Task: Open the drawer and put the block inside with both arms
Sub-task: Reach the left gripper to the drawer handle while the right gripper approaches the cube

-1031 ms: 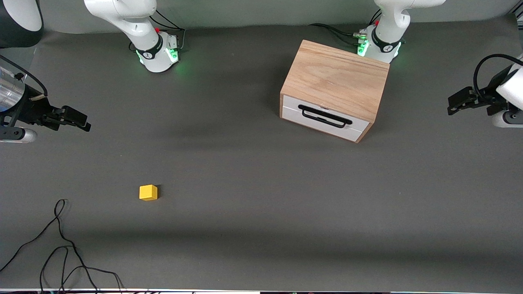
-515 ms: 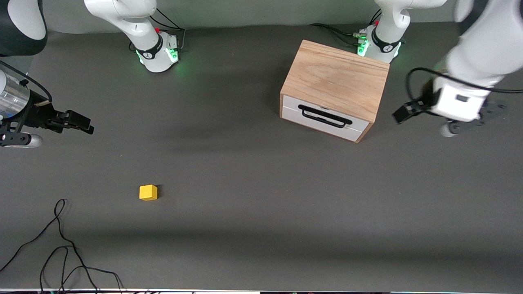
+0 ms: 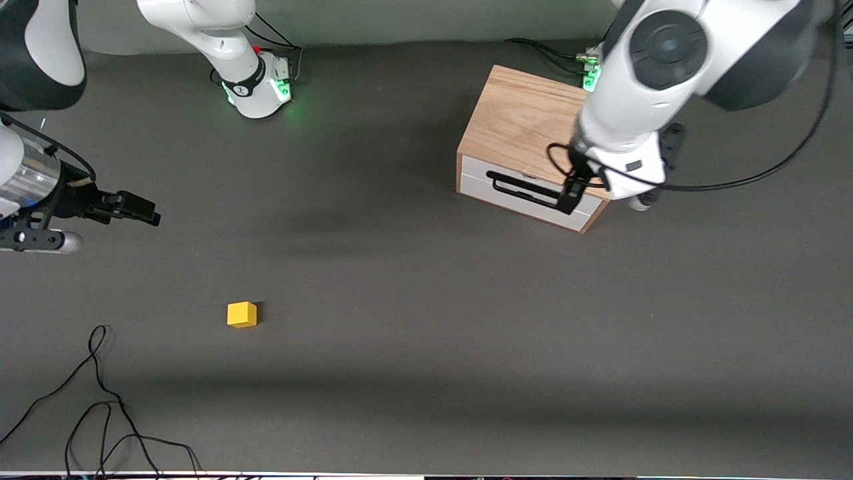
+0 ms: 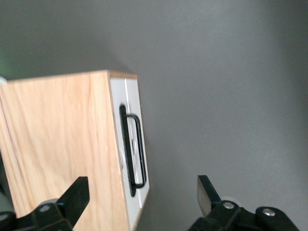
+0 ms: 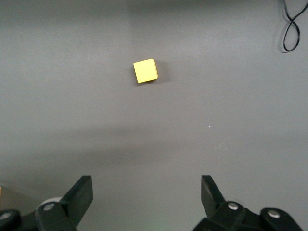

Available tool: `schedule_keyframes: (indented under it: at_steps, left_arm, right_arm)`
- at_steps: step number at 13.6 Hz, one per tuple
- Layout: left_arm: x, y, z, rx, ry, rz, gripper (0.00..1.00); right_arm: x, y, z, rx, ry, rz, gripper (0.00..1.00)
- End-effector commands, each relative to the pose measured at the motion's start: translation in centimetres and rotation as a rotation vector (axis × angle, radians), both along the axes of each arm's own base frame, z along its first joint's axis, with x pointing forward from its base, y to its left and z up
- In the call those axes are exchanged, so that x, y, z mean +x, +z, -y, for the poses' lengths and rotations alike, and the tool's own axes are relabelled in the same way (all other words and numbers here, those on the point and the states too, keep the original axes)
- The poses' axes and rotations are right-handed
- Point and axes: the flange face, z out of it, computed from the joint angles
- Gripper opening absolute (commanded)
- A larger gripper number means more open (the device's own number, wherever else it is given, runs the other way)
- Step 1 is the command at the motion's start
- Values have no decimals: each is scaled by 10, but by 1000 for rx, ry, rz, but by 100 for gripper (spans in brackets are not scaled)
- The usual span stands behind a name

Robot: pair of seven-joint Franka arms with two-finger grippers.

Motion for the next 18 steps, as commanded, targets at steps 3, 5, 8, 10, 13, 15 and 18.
schedule_keyframes:
  at_steps: [3,5,8,10,13,15,18]
  left_arm:
    - [-2,-30,32,45,84,-40,100]
    - [2,-56,31,59,89,-66,100]
    - [7,-98,27,40,101,-40,100]
    - [10,-135,24,45,104,-56,100]
    - [9,-191,19,69,98,-60,100]
    - [3,-208,18,70,97,-66,100]
    - [0,-225,21,84,144,-80,100]
  right_arm:
    - [23,-37,-5,-11,21,14,100]
    - [31,-50,-13,-10,34,16,100]
    - [36,-66,-14,-8,34,2,100]
    - [36,-65,-14,-6,34,5,100]
    - [34,-61,-12,-6,29,3,100]
    - [36,-62,-12,-5,29,11,100]
    - [38,-64,-12,-4,28,19,100]
